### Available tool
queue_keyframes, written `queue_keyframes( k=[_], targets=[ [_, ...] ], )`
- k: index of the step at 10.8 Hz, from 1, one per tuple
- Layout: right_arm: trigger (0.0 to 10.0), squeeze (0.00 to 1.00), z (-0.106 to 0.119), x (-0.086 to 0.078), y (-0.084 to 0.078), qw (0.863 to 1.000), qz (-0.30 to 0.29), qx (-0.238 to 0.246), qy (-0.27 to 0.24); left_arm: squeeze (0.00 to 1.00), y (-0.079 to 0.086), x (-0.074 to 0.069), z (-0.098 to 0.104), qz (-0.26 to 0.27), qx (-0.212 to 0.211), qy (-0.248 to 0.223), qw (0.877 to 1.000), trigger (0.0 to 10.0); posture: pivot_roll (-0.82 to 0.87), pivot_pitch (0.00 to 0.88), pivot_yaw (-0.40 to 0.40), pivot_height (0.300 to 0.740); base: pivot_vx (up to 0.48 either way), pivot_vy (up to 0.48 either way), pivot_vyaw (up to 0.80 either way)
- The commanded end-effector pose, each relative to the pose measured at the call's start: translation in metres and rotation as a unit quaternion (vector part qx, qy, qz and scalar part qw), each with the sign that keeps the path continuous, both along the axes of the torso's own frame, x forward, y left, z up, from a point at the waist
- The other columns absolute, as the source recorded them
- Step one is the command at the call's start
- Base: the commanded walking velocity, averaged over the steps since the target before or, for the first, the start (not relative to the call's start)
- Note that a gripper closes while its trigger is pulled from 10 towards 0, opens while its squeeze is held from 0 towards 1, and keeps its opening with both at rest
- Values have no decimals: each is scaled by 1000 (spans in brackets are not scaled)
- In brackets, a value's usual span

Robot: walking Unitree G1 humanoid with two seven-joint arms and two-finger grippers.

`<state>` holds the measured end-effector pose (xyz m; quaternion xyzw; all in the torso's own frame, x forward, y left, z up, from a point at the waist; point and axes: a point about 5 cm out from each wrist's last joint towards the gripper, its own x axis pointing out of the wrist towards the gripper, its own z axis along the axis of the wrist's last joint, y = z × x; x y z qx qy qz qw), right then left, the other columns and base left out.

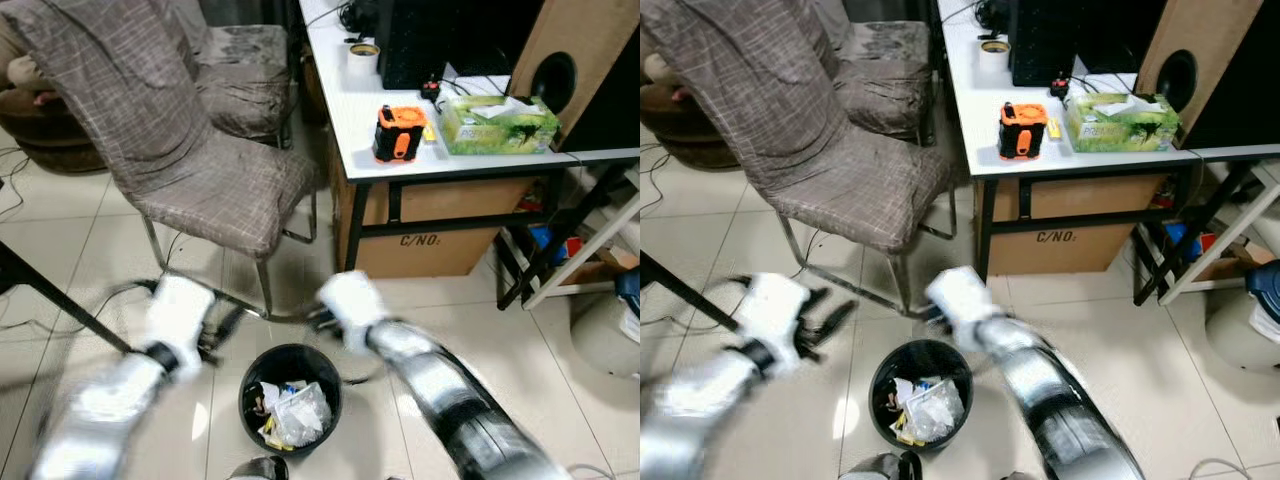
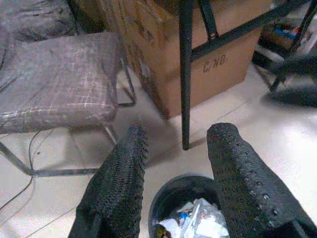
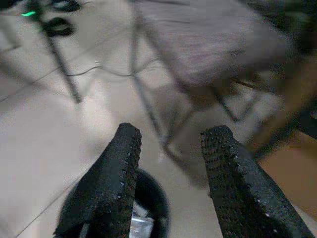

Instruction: Picking trash to rubbish bin

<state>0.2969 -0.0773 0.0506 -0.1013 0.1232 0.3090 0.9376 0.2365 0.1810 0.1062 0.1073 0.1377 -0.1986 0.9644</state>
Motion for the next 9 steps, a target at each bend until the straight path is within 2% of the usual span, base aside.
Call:
queue_keyframes(
  k=[1, 2, 3, 4, 6, 9],
  targets=[
    [10000, 0, 19, -4, -17, 997, -66, 24, -29, 0, -3, 3, -7, 16, 19, 5, 1000, 10000, -39, 60, 32, 740, 0, 0, 0],
    [10000, 0, 29, -20, -39, 990, -127, 24, -49, 0, -11, 9, -3, 16, 20, -10, 1000, 10000, -53, 46, 41, 740, 0, 0, 0],
    [10000, 0, 37, -32, -49, 985, -156, 27, -66, 0, -17, 11, 3, 12, 17, -21, 1000, 10000, -61, 41, 47, 740, 0, 0, 0],
    [10000, 0, 43, -38, -55, 982, -174, 30, -73, 0, -20, 12, 7, 9, 13, -27, 1000, 10000, -66, 33, 49, 740, 0, 0, 0],
    [10000, 0, 58, -57, -68, 971, -224, 48, -63, 0, -19, 10, 25, 7, 18, -51, 999, 10000, -64, 17, 54, 740, 0, 356, 0],
    [10000, 0, 65, -64, -70, 966, -247, 46, -55, 0, -20, 8, 38, 7, 16, -64, 998, 10000, -63, 0, 54, 740, 0, 409, 0]
  ],
)
